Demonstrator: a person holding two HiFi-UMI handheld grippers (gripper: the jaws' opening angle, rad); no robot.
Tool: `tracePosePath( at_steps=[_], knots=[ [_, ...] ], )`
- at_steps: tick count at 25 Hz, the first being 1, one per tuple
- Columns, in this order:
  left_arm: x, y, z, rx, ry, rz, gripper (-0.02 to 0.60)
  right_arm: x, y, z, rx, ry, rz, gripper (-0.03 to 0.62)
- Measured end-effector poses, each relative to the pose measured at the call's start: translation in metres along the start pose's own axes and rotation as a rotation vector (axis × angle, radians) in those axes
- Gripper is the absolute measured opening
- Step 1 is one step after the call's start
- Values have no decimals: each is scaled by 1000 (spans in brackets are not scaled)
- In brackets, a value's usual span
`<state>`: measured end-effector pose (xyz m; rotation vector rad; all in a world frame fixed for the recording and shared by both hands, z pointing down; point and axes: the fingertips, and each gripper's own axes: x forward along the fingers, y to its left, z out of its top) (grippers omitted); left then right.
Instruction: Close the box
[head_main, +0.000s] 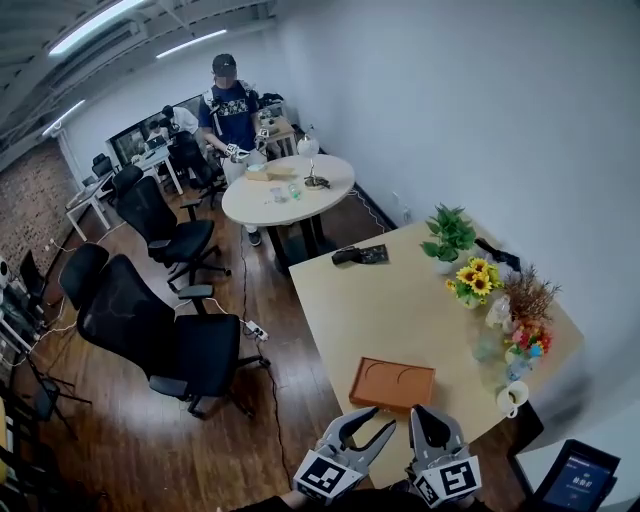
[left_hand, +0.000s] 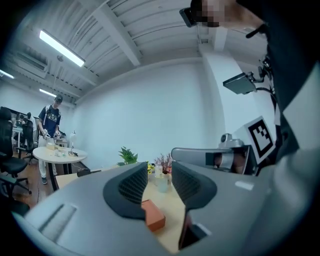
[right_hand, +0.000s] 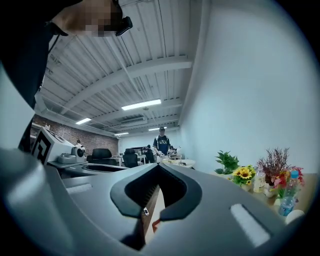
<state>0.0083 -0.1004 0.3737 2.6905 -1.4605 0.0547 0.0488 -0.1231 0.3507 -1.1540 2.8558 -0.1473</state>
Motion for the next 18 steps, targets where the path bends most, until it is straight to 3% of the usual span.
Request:
tracePosePath(
  at_steps=[18],
  knots=[
    [5,4,-9,17,32,-53,132,8,-2,-3,-4,14,-38,0]
  ],
)
